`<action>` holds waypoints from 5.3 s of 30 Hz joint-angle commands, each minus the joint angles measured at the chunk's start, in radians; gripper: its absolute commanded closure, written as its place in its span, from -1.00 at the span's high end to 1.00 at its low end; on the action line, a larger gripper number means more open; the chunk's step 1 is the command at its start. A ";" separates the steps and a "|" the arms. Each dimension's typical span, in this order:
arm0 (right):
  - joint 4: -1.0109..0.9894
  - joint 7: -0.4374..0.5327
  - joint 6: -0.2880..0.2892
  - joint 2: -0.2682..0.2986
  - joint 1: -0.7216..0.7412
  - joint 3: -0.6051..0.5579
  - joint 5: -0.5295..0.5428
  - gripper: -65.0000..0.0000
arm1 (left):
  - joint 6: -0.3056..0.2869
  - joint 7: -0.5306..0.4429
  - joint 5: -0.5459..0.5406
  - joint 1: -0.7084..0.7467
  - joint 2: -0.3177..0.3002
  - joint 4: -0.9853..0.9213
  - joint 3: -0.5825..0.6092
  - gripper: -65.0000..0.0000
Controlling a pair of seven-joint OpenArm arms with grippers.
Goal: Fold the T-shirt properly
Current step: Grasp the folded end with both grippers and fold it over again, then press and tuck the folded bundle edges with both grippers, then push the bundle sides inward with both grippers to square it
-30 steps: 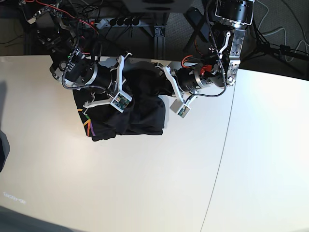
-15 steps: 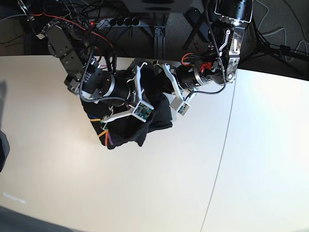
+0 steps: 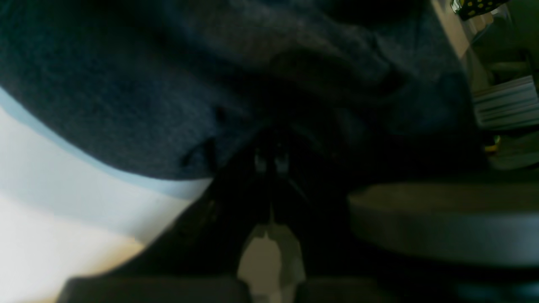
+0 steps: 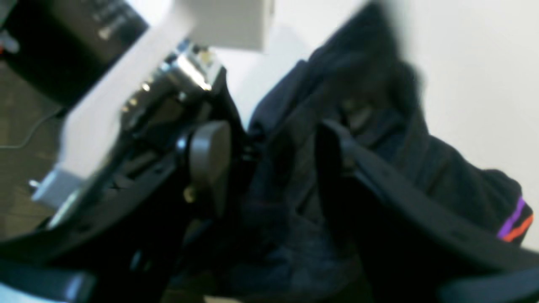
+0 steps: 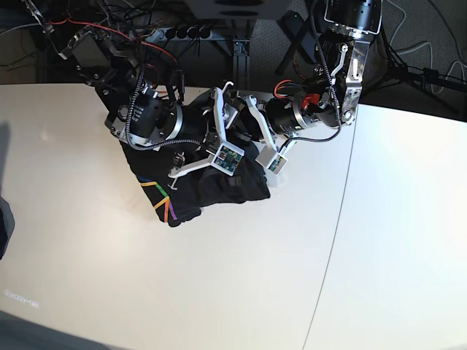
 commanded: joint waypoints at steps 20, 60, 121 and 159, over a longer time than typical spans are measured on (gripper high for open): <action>0.014 0.136 0.019 -0.007 0.113 0.335 -0.103 -1.00 | -0.019 0.032 -0.159 -0.019 -0.064 0.171 -0.317 -1.00; -0.789 0.343 0.026 -0.098 0.397 0.505 0.022 -1.00 | -0.054 0.309 -0.509 0.045 -0.111 0.414 -0.137 -1.00; -0.634 0.101 0.030 -0.054 0.208 0.505 0.198 -1.00 | -0.054 -0.023 0.081 -0.019 -0.161 0.203 0.070 -1.00; -0.412 0.025 0.030 -0.026 0.003 0.507 0.313 -1.00 | -0.054 -0.112 0.116 -0.277 -0.144 -0.085 0.070 -1.00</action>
